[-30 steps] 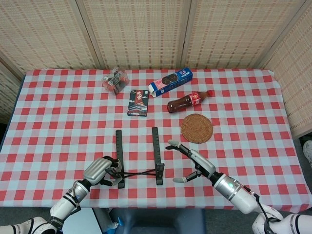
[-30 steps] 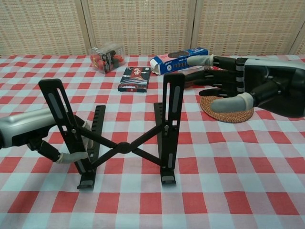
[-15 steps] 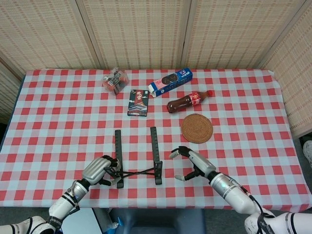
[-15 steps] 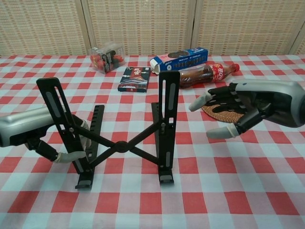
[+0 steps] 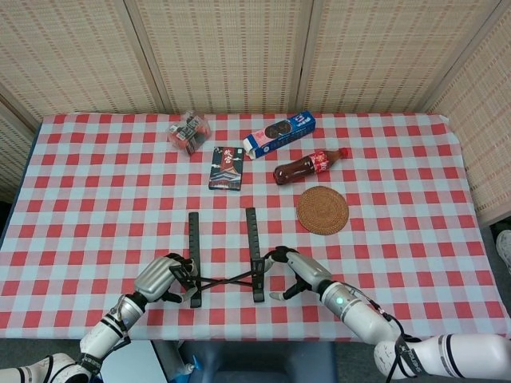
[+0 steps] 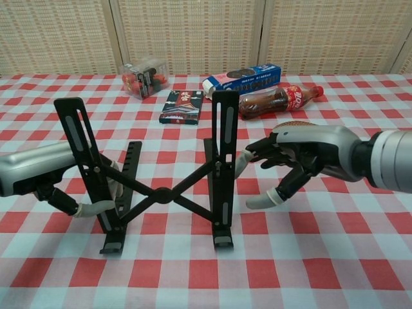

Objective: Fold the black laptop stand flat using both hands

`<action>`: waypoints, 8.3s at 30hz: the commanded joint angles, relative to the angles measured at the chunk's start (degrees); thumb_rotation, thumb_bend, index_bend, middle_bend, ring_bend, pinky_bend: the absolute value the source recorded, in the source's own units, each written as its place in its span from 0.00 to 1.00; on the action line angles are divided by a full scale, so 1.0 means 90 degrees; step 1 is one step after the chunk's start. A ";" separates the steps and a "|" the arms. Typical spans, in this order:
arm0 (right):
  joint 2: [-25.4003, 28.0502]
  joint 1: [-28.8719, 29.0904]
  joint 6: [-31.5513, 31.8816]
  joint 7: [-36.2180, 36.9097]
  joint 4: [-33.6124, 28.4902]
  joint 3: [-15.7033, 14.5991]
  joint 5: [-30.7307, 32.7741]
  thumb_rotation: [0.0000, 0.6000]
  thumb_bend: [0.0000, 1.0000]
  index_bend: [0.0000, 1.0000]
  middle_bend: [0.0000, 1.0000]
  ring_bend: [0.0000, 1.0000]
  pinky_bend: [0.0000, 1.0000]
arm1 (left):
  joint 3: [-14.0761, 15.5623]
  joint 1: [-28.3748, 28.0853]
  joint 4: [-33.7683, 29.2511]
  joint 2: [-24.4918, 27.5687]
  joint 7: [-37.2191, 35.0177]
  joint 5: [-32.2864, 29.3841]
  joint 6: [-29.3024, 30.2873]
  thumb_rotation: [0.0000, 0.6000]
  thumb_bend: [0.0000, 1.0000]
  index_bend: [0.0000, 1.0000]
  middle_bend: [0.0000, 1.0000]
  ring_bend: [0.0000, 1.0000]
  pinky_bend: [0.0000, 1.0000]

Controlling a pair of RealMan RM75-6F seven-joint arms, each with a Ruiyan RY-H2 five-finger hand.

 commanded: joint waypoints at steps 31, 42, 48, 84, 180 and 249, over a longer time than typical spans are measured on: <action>-0.0815 0.0252 0.0376 -0.0959 0.0380 0.0239 0.0829 1.00 0.32 0.47 0.24 0.03 0.01 | 0.0018 0.0037 0.0046 0.0030 -0.0098 0.0073 0.0056 0.89 0.38 0.55 0.41 0.37 0.27; -0.0941 0.0235 0.0400 -0.1065 0.0388 0.0268 0.0829 1.00 0.33 0.50 0.26 0.05 0.01 | 0.0011 0.0039 0.0069 0.0028 -0.0137 0.0086 0.0063 0.89 0.38 0.55 0.41 0.37 0.27; -0.0950 0.0211 0.0428 -0.1121 0.0356 0.0265 0.0833 1.00 0.33 0.53 0.27 0.05 0.02 | 0.0014 0.0038 0.0075 0.0029 -0.0152 0.0101 0.0063 0.89 0.38 0.55 0.41 0.37 0.27; -0.1513 -0.0010 0.1329 -0.1105 0.0714 0.0992 0.0204 1.00 0.18 0.01 0.05 0.00 0.02 | 0.0022 0.0347 -0.0599 0.0961 0.0432 0.0322 0.0770 0.48 0.38 0.07 0.01 0.03 0.21; -0.3199 -0.0265 0.1865 -0.3359 0.5098 -0.0350 -0.4968 1.00 0.00 0.00 0.00 0.00 0.00 | -0.0324 -0.1350 0.4242 -0.1543 0.0792 0.0223 -0.0579 1.00 0.25 0.00 0.00 0.00 0.17; -0.3453 0.0208 0.1760 -0.3041 0.5069 -0.0151 -0.5246 1.00 0.00 0.00 0.00 0.00 0.00 | -0.0536 -0.1302 0.3144 -0.1069 0.0516 -0.0291 -0.0628 1.00 0.25 0.00 0.00 0.00 0.17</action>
